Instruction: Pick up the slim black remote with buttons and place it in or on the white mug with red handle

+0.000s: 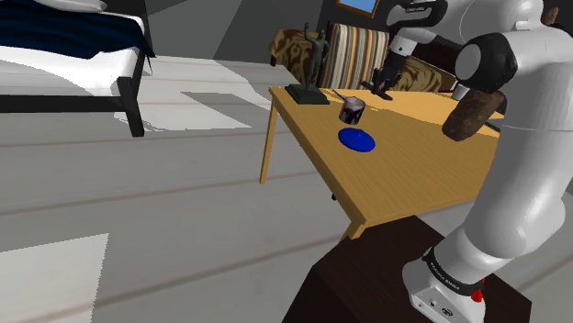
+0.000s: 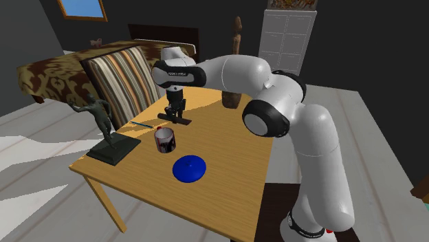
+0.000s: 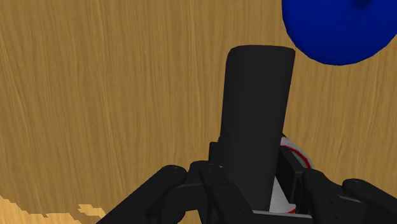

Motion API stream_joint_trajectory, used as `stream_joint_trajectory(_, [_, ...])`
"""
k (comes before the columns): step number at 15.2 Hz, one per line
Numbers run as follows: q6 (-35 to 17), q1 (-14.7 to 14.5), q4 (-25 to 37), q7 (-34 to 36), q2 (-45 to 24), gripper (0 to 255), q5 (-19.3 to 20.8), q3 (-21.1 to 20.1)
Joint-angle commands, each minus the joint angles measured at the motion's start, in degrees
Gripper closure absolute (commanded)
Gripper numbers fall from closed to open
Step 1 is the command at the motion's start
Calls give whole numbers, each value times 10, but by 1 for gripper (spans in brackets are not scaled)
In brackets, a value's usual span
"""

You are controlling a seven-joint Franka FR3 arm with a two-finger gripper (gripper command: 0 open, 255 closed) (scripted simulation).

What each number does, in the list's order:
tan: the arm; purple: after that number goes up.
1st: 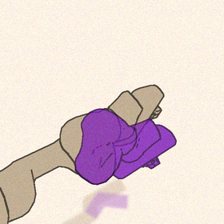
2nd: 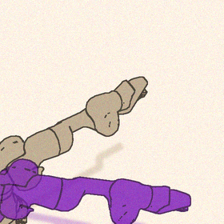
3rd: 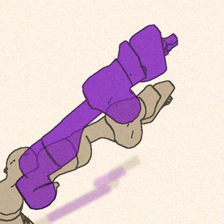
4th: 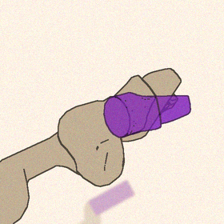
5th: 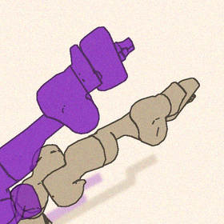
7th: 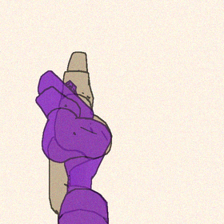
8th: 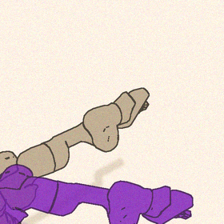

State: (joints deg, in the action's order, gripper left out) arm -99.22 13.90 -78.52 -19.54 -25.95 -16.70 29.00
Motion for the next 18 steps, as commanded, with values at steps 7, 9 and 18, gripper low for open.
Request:
stream_joint_trajectory(7, [52, 28, 185, 40, -131, 255, -39, -28])
stream_joint_trajectory(9, [36, 24, 166, 37, -129, 255, -39, -28])
stream_joint_trajectory(18, [-13, 15, 115, 29, -129, 255, -41, -29])
